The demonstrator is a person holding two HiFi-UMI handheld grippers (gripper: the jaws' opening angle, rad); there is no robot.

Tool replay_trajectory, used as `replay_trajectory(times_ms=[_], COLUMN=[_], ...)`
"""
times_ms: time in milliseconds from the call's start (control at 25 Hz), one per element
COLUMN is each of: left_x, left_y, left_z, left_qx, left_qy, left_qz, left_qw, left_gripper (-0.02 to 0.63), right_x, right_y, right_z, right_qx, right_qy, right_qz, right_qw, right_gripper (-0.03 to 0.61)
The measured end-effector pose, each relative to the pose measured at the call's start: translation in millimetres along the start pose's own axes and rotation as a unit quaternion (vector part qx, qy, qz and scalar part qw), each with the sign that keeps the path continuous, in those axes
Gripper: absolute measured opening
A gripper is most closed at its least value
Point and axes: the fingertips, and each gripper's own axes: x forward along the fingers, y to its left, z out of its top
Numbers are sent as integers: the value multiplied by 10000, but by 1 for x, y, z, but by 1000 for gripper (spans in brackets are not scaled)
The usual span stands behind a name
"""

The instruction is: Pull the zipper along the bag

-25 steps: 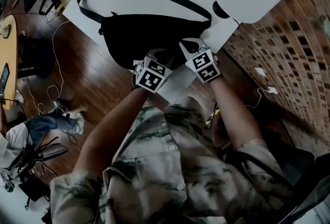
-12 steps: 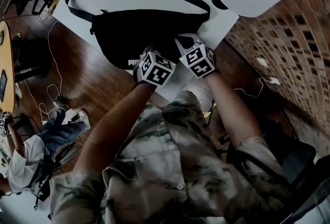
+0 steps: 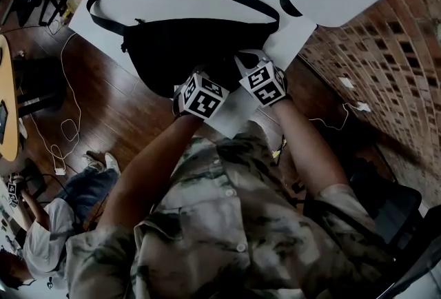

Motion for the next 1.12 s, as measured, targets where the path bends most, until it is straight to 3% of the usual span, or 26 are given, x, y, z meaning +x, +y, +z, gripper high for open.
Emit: replay_trajectory(times_ms=[1120], left_x=[-72], left_y=[75], left_z=[-28], left_qx=[395], left_qy=[-400], left_qz=[-953], left_qw=[9939], left_gripper=[20], right_x=[2], right_y=[-8], right_z=[-4], right_qx=[316], right_qy=[1035], right_qz=[-1144], right_qw=[9875], right_gripper=[6])
